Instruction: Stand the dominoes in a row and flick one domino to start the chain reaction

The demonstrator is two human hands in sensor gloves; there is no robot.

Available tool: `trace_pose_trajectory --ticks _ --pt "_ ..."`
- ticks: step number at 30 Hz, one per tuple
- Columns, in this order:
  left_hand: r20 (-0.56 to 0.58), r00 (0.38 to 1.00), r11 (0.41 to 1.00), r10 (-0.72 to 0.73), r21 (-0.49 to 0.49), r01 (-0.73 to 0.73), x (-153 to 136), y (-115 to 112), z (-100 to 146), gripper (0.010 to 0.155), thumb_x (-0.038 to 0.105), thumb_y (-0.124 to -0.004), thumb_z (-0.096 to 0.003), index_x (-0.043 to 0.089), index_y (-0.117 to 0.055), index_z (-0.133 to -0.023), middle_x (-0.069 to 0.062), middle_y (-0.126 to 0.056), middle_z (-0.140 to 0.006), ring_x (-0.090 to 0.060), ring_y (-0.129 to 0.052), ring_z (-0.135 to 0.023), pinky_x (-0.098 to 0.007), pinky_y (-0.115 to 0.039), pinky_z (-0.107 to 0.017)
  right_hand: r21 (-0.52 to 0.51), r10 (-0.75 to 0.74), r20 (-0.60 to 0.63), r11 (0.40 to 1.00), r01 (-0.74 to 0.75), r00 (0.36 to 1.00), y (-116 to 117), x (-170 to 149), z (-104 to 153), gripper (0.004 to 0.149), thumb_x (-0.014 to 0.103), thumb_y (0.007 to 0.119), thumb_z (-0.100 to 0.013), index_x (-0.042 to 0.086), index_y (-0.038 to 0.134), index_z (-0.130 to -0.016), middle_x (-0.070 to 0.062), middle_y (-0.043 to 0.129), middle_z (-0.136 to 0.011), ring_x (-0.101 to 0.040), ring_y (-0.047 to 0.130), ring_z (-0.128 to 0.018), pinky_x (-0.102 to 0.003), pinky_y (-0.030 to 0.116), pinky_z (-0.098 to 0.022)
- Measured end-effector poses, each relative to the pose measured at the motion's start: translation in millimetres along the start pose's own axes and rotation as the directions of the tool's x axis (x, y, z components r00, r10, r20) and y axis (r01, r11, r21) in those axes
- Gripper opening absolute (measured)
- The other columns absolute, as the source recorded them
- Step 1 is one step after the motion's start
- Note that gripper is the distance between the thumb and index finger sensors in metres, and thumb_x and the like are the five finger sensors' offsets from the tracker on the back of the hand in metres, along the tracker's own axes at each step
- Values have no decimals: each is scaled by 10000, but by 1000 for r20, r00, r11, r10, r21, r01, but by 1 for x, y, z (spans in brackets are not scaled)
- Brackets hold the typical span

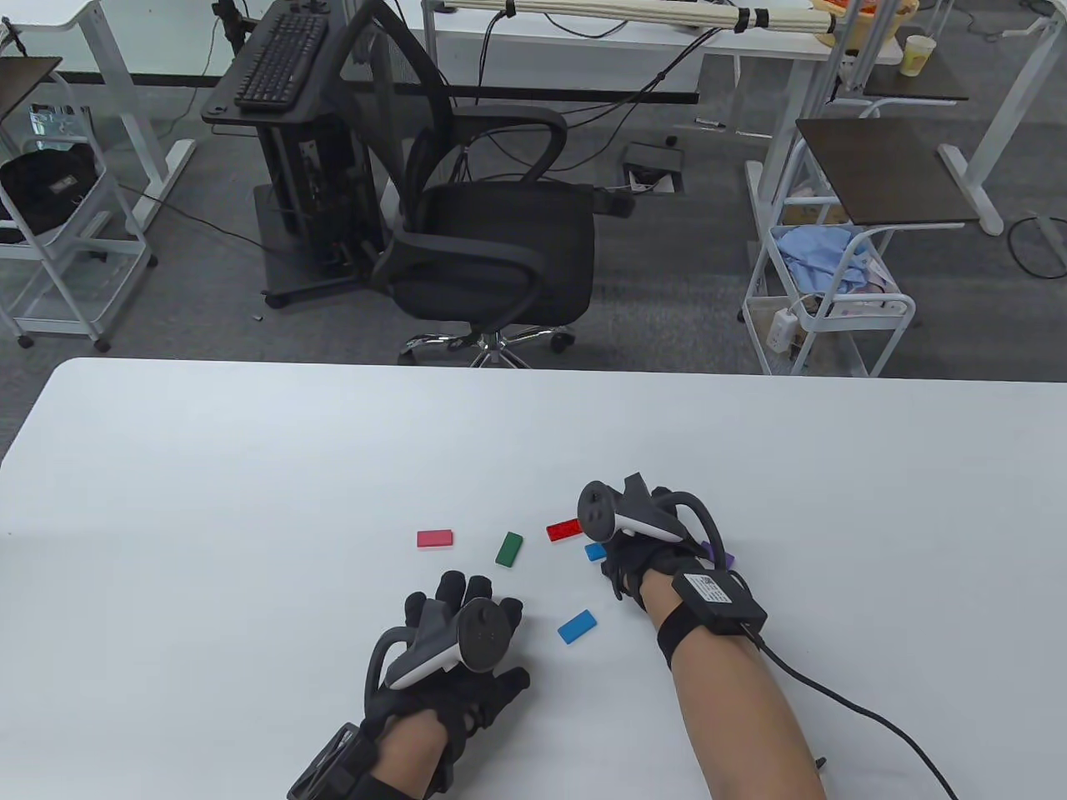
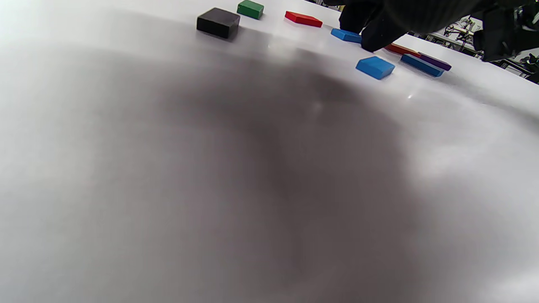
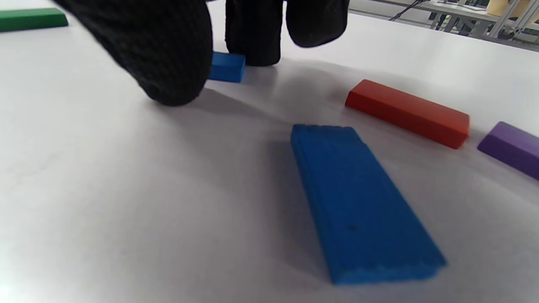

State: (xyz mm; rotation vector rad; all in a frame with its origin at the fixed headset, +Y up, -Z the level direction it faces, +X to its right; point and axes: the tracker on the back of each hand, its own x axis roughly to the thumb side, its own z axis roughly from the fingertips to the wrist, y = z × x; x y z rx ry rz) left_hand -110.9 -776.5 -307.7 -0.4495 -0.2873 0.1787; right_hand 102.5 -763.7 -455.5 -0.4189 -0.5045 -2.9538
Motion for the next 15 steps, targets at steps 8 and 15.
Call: trace_pose_trajectory --ticks 8,15 --pt "-2 1000 1000 16 -3 -16 -2 1 0 803 653 -555 -453 356 -121 -1060 -56 85 -1128 -350 173 -997 -680 43 -637 -39 52 31 998 -51 998 -1 5 -2 735 316 871 -477 328 346 -990 22 723 -955 -344 624 -912 -629 293 -756" --pt "9 999 999 36 23 -36 -2 2 1 810 654 -553 -452 362 -92 -1051 -51 111 -1115 -347 183 -992 -678 44 -639 -93 90 80 992 -82 993 -1 6 -1 726 323 885 -467 297 380 -988 -2 777 -905 -334 674 -892 -631 337 -756"
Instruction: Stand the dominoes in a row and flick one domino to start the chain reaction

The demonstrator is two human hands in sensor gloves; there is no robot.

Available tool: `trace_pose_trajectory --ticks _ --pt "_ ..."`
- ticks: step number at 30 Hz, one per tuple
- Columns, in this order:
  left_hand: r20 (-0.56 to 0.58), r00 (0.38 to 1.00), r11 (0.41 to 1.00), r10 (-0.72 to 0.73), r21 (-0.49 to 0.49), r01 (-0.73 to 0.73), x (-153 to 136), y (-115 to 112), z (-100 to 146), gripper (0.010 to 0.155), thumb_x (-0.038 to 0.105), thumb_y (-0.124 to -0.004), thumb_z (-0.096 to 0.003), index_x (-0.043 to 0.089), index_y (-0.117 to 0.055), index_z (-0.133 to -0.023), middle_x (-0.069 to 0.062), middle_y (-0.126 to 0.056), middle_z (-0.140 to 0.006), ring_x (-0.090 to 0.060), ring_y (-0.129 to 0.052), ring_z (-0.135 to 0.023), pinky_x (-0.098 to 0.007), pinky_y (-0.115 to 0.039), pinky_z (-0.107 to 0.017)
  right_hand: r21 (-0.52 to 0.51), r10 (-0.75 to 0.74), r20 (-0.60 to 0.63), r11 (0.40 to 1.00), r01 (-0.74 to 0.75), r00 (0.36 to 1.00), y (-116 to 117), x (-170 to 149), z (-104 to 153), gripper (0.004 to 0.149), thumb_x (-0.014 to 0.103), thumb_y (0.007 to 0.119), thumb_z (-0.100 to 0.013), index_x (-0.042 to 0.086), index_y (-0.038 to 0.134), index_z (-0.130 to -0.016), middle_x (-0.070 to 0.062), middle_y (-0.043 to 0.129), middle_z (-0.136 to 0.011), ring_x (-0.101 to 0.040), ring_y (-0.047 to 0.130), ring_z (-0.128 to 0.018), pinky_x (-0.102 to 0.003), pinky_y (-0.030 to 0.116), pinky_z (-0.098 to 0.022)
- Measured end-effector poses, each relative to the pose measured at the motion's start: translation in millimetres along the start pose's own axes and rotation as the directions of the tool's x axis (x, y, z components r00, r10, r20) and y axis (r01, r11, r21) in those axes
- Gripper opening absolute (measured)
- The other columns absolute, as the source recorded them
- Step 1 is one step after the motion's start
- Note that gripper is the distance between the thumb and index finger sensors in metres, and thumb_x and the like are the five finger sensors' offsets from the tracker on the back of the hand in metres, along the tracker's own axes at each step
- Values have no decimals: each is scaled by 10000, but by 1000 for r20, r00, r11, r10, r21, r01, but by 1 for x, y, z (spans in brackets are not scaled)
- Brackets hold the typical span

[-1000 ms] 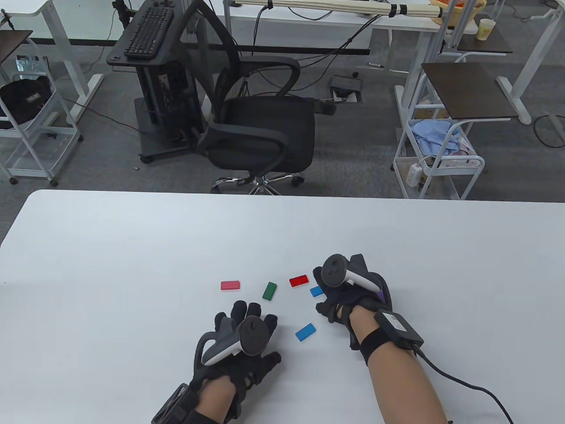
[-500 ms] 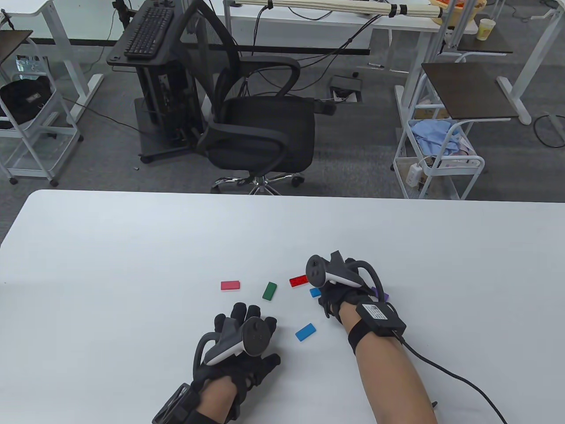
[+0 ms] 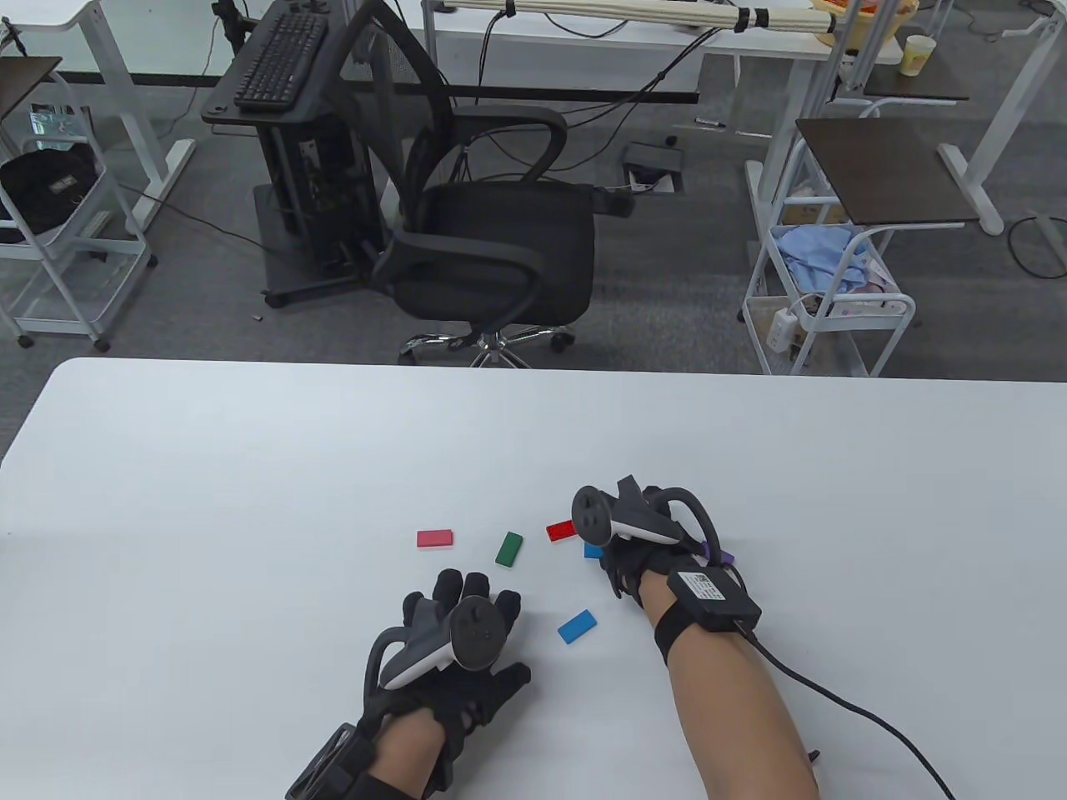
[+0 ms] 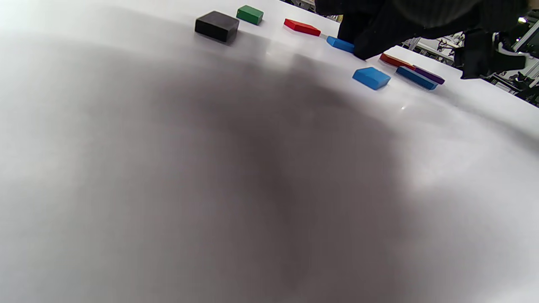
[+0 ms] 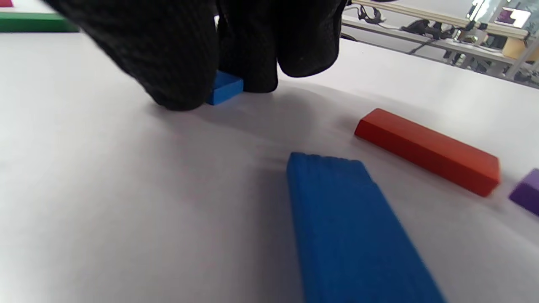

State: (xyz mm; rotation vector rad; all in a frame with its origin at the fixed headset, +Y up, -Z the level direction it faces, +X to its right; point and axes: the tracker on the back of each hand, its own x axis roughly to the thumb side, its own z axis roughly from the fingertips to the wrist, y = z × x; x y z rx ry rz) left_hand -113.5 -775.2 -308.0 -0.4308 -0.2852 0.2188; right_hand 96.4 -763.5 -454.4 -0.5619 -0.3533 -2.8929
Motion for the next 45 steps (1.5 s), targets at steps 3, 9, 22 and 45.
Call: trace_pose_trajectory --ticks 3,9,22,45 --pt "-2 1000 1000 3 0 -3 -1 0 0 810 655 -552 -451 360 -96 -1052 -51 112 -1114 -347 184 -991 -678 44 -640 -15 2 16 1000 -1 1000 3 2 1 731 332 873 -472 233 369 -993 -61 768 -890 -360 675 -871 -644 321 -753" --pt "-7 1000 1000 2 4 -2 -1 1 1 808 654 -553 -452 359 -103 -1054 -49 113 -1114 -346 187 -991 -678 45 -641 -51 -71 8 996 72 997 8 -2 6 765 359 882 -458 191 359 -992 -87 769 -863 -378 682 -835 -657 290 -749" --pt "5 1000 1000 6 20 -6 -1 2 1 808 653 -555 -450 360 -105 -1054 -47 118 -1111 -344 185 -992 -678 43 -643 -115 -344 30 931 346 938 -15 -12 24 565 353 873 -459 298 607 -954 -120 746 -888 -407 664 -835 -676 278 -743" --pt "15 1000 1000 17 16 -18 -2 1 1 810 655 -554 -449 359 -104 -1054 -49 117 -1112 -346 183 -992 -679 39 -643 -110 -572 -33 817 565 820 12 -24 27 582 344 832 -468 267 475 -921 -61 694 -951 -402 598 -916 -659 269 -743"
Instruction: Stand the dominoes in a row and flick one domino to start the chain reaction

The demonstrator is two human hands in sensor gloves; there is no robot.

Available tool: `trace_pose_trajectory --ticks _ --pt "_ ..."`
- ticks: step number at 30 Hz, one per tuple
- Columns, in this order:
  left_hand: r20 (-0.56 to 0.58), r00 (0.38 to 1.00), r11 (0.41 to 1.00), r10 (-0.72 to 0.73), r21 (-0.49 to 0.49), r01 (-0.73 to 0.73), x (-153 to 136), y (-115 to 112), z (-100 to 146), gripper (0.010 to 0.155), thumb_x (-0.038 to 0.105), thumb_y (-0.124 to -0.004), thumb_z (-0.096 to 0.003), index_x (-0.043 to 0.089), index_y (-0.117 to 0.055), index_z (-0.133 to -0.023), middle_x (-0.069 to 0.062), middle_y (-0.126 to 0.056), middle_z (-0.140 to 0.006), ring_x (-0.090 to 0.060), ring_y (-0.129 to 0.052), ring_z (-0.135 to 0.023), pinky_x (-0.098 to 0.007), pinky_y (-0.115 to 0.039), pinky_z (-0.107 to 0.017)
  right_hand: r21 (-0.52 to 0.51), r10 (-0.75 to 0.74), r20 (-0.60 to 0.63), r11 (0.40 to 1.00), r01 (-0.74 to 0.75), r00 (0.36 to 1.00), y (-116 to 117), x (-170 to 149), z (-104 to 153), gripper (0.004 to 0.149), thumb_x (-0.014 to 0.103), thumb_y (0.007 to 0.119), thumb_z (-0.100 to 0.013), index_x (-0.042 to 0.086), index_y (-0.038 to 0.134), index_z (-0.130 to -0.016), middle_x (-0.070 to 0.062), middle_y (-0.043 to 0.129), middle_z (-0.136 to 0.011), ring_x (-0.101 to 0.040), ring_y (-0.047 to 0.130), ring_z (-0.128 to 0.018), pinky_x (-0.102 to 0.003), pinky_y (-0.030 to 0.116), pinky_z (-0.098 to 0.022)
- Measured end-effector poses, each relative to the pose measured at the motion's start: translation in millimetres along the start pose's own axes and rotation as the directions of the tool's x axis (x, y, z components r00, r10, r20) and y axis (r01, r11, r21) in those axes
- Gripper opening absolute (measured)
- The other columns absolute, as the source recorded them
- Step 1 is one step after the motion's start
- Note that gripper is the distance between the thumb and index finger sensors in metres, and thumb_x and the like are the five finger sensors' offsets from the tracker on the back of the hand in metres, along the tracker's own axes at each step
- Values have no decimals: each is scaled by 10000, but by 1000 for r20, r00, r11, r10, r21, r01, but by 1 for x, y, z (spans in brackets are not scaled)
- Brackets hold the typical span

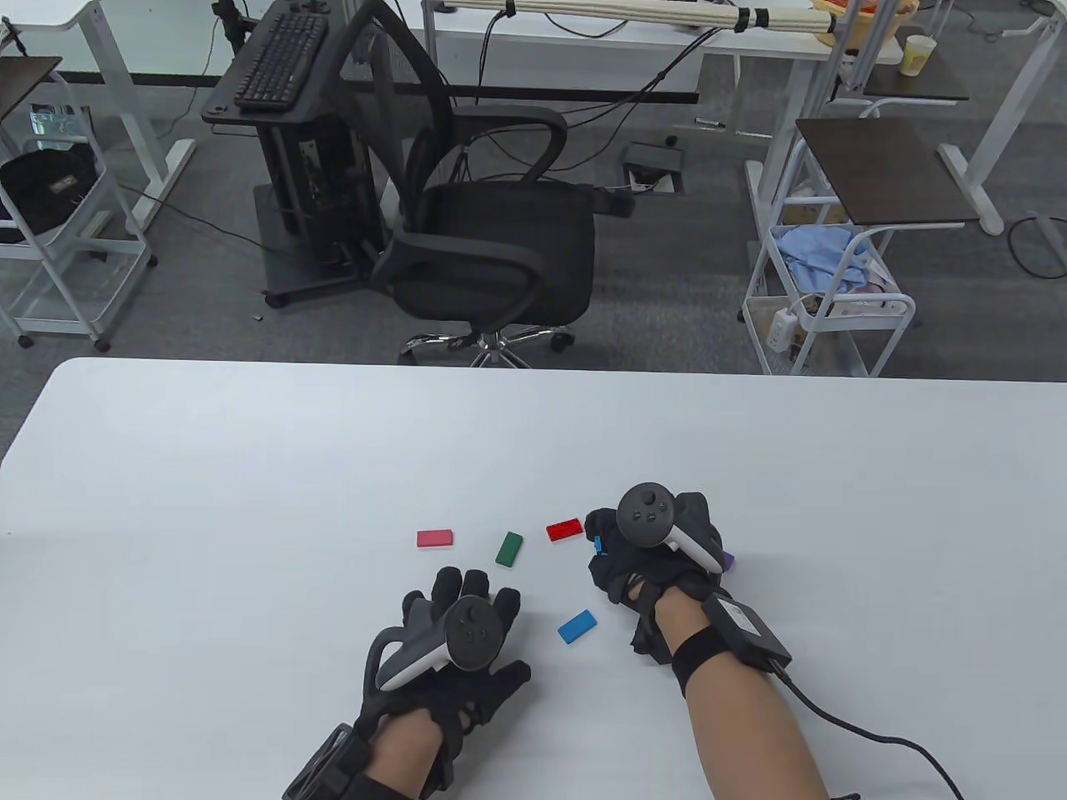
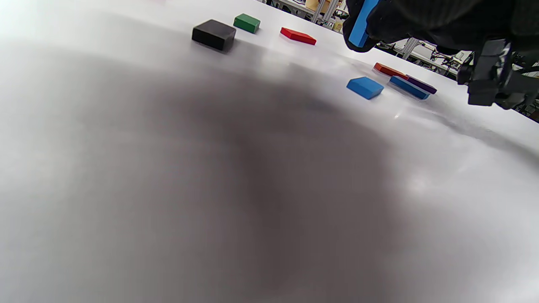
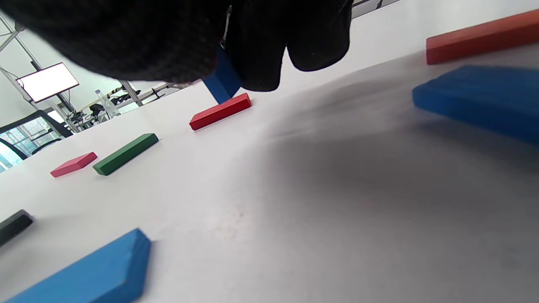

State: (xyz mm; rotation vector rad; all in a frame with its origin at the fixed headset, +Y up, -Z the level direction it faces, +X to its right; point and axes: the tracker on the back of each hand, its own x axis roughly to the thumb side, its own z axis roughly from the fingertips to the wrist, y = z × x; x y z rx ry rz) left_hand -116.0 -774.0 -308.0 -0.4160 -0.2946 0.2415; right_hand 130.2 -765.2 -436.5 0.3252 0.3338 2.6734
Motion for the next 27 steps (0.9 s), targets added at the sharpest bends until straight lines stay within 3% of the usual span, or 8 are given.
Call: trace_pose_trajectory --ticks 9,27 --pt "-2 1000 1000 5 -3 -5 0 1 1 809 654 -554 -451 356 -108 -1056 -49 114 -1112 -347 183 -992 -679 37 -644 -1 -117 -29 993 117 993 4 -4 -5 562 313 840 -481 238 510 -930 -89 601 -1000 -418 447 -956 -650 201 -736" --pt "-1 1000 1000 7 -13 -7 1 1 1 809 653 -555 -451 353 -112 -1058 -53 114 -1112 -349 180 -991 -679 34 -644 54 -109 -62 992 112 992 17 -6 -12 556 303 845 -482 238 518 -927 -84 583 -1008 -418 406 -970 -654 189 -727"
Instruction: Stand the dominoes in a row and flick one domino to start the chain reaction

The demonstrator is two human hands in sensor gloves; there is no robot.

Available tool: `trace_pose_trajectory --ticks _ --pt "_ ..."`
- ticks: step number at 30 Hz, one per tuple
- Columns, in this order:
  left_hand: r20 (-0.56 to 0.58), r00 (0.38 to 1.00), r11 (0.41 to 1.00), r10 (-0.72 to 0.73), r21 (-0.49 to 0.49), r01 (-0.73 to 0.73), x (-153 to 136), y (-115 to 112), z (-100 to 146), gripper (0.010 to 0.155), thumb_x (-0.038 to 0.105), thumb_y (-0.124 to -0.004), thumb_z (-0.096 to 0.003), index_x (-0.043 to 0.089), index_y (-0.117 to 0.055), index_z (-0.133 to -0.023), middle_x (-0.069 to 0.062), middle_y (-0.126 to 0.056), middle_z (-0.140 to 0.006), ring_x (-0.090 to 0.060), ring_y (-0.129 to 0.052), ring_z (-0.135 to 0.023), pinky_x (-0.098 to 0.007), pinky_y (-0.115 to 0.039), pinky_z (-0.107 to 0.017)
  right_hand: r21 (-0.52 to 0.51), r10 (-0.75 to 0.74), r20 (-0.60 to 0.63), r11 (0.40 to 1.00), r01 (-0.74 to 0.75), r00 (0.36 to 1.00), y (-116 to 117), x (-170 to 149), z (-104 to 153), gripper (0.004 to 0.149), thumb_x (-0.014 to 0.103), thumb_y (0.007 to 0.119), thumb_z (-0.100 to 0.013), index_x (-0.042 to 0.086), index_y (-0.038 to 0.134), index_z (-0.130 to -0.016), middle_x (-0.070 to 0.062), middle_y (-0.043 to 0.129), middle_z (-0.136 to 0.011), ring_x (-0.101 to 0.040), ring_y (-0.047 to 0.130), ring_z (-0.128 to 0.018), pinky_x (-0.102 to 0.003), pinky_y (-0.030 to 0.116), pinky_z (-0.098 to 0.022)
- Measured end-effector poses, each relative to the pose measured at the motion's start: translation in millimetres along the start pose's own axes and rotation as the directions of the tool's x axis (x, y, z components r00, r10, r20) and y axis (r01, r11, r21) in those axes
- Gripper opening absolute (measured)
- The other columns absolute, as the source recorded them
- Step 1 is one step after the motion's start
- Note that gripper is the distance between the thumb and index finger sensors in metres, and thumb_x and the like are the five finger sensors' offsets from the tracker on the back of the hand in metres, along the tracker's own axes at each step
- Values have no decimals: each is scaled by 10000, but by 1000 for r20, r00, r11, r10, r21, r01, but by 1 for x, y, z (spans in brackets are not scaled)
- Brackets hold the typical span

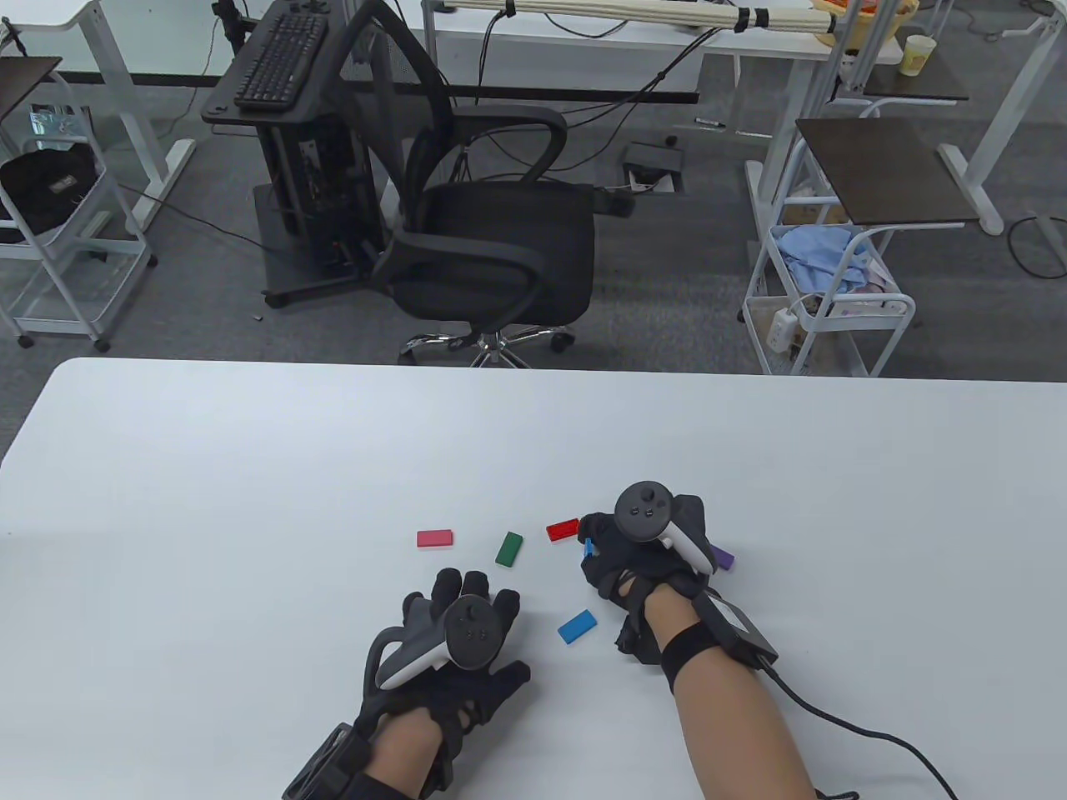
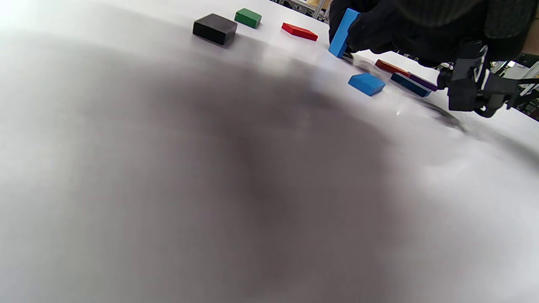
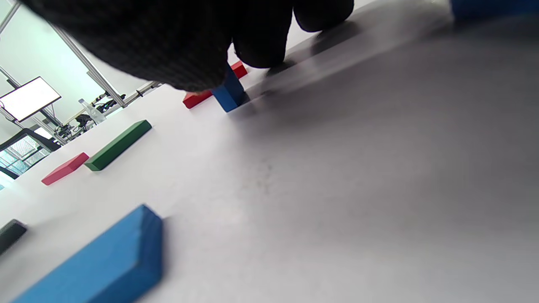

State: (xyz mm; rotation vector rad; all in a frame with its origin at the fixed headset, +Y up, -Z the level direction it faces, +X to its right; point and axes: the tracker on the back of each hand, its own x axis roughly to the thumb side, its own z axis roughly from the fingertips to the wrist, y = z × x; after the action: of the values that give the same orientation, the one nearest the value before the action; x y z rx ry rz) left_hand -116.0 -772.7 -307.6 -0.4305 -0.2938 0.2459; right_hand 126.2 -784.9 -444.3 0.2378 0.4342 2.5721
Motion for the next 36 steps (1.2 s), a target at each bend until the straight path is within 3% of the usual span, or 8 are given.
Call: trace_pose_trajectory --ticks 16,28,36 --pt "6 1000 1000 7 2 -7 0 0 0 814 655 -563 -451 351 -115 -1058 -52 115 -1110 -351 179 -990 -679 31 -646 11 -6 1 1000 6 1000 -4 -1 7 643 341 857 -483 256 435 -961 -87 518 -1044 -430 360 -987 -657 163 -724" --pt "9 1000 1000 4 10 -5 2 2 2 811 652 -562 -452 347 -123 -1061 -53 114 -1111 -351 179 -991 -679 31 -645 -69 63 -16 996 -64 998 -61 3 48 675 364 854 -486 257 412 -984 -88 499 -1070 -435 321 -1008 -655 150 -731" --pt "16 1000 1000 -1 0 1 3 1 1 808 652 -560 -452 347 -128 -1063 -54 113 -1110 -352 177 -990 -680 27 -645 -86 141 -128 985 -153 982 -75 -15 70 703 362 870 -479 229 412 -994 -104 536 -1062 -442 349 -1006 -657 161 -731"
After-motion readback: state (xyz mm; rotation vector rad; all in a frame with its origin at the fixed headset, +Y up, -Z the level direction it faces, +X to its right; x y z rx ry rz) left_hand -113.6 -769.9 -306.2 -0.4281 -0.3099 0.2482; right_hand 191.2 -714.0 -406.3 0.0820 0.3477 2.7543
